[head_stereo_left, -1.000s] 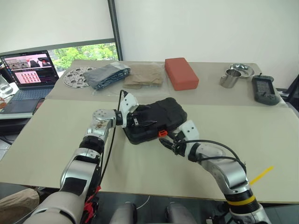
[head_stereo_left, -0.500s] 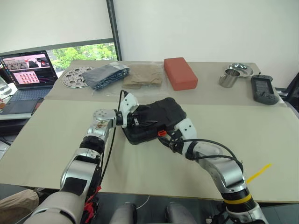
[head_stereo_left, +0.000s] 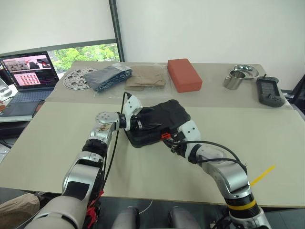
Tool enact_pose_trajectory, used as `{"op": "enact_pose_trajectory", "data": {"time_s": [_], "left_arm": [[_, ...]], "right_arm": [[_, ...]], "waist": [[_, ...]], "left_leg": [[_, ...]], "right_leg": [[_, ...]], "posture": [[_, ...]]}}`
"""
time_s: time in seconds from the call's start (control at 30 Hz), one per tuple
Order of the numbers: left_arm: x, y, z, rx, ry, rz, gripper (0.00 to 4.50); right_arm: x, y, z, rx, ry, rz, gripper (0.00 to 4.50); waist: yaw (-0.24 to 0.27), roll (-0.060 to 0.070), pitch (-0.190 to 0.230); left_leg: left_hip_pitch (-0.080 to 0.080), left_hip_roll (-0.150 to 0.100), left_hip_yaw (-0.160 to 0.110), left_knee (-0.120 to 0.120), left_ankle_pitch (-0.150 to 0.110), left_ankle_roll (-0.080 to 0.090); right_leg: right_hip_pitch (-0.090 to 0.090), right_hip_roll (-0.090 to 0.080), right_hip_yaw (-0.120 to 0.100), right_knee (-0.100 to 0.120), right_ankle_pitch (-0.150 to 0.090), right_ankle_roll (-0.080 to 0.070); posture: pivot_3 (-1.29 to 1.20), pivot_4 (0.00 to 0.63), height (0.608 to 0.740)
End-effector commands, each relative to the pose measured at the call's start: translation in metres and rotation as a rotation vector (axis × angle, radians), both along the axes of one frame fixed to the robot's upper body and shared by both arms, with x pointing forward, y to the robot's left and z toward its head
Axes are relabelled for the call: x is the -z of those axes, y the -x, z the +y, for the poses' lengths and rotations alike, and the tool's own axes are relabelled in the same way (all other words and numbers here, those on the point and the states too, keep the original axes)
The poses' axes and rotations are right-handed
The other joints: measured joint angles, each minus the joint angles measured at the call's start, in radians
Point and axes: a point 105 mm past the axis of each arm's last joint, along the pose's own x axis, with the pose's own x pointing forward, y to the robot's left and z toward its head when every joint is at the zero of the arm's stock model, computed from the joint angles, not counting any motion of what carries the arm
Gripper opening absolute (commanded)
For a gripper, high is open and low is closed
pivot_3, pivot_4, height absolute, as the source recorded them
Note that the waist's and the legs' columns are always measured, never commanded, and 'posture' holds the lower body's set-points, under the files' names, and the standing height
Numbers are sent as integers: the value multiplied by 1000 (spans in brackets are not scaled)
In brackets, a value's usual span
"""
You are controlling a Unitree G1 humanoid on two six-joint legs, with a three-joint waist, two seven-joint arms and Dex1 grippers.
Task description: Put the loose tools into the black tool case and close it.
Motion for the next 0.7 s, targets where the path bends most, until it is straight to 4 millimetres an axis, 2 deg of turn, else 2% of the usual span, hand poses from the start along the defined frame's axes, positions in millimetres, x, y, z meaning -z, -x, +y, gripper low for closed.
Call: {"op": "enact_pose_trajectory", "data": {"time_s": [0.03,0.23,0.3,0.4,0.7], "left_arm": [[17,4,1,0,-33,45,4500],[19,4,1,-1,-36,45,4500],[19,4,1,-1,-36,45,4500],[20,4,1,-2,-37,48,4500],[21,4,1,-4,-38,48,4500]], "right_arm": [[-29,-1,6,-11,-34,-94,1254],[-20,2,6,-30,-19,-59,1254],[-18,2,5,-29,-13,-56,2289],[-15,2,4,-18,1,-45,3142],[-1,-2,0,33,6,12,3142]], "waist": [[0,0,0],[0,0,0],[0,0,0],[1,0,0],[0,0,0]], "left_leg": [[0,0,0,0,0,0],[0,0,0,0,0,0],[0,0,0,-1,0,0],[0,0,0,-1,0,0],[0,0,0,-1,0,0]], "right_leg": [[0,0,0,0,0,0],[0,0,0,0,0,0],[0,0,0,0,0,0],[0,0,0,-1,0,0],[0,0,0,-1,0,0]], "posture": [[0,150,740],[0,150,740],[0,150,740],[0,150,740],[0,150,740]]}}
